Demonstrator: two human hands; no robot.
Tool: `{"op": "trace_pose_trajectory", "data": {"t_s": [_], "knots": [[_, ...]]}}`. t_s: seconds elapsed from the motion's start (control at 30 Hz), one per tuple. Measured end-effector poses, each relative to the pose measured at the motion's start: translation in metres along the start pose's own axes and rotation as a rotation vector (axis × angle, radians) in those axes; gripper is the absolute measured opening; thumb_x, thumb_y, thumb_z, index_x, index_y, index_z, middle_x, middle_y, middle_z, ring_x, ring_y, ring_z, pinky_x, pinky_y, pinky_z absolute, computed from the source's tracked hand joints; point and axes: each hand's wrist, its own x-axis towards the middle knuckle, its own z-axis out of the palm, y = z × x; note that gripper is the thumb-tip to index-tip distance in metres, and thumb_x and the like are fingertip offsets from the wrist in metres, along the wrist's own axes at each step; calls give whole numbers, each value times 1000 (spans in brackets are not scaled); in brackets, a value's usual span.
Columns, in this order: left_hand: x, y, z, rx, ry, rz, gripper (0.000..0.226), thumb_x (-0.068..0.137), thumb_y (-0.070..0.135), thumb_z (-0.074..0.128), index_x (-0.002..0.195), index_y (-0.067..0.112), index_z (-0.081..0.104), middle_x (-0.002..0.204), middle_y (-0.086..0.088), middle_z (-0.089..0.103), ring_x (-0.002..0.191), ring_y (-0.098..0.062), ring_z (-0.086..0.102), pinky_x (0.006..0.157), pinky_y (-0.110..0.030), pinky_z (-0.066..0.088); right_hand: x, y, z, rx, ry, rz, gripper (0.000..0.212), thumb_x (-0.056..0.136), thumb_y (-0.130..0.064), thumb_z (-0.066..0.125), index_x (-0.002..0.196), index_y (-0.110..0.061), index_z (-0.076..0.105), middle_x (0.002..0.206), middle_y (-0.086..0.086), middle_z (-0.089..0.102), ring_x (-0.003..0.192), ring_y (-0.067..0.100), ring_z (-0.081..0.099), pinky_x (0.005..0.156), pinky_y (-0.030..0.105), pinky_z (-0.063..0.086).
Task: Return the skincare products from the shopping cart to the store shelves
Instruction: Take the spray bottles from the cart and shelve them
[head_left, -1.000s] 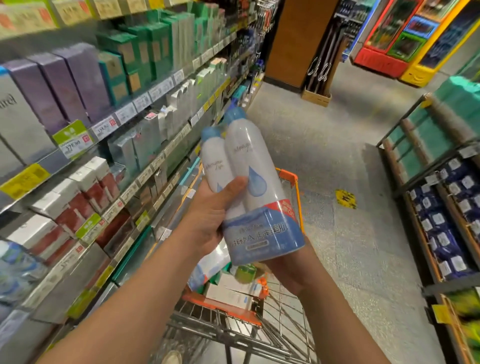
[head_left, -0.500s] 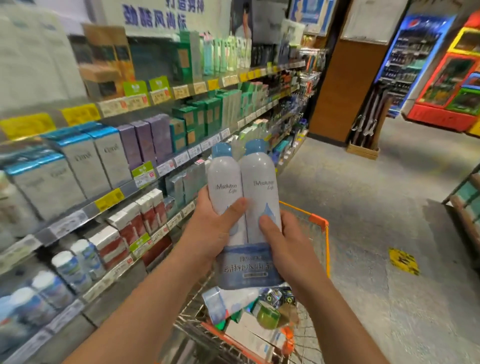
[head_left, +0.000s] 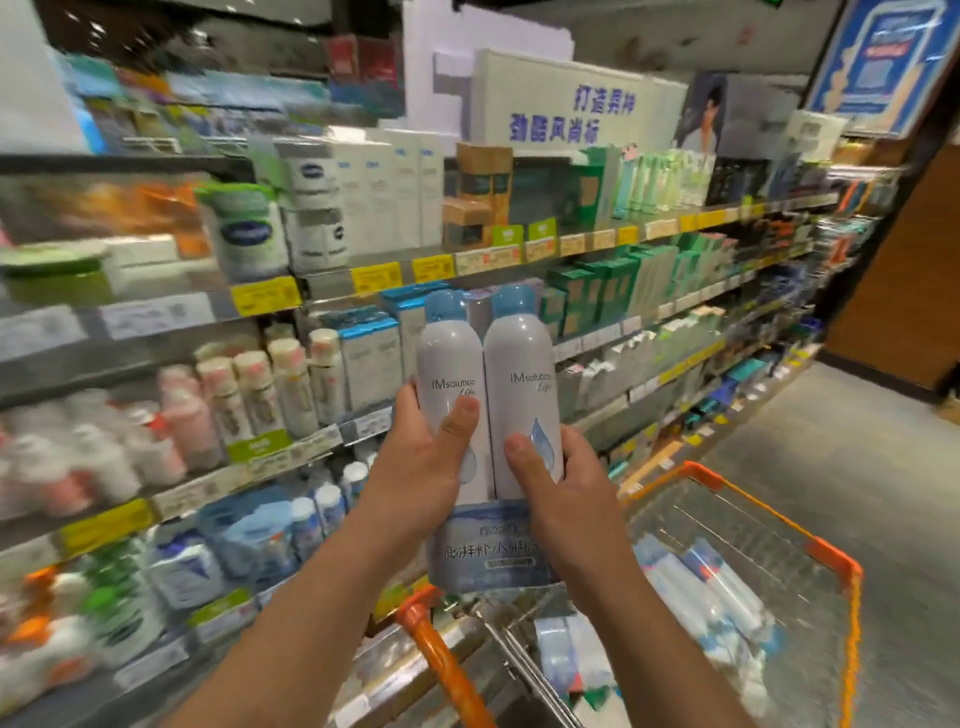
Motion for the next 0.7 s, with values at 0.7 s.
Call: {"op": "trace_pose_trajectory", "data": {"t_s": [0.7], "knots": [[-67,83,-329,154,494,138,62,83,74,41,138,44,46,119,20,66,106,14,62,104,-24,50,-42,-115,320,128,-463,-255,51,75,-59,82,115,-40,58,102,-27,69,91,-1,70,70,16,55]]}}
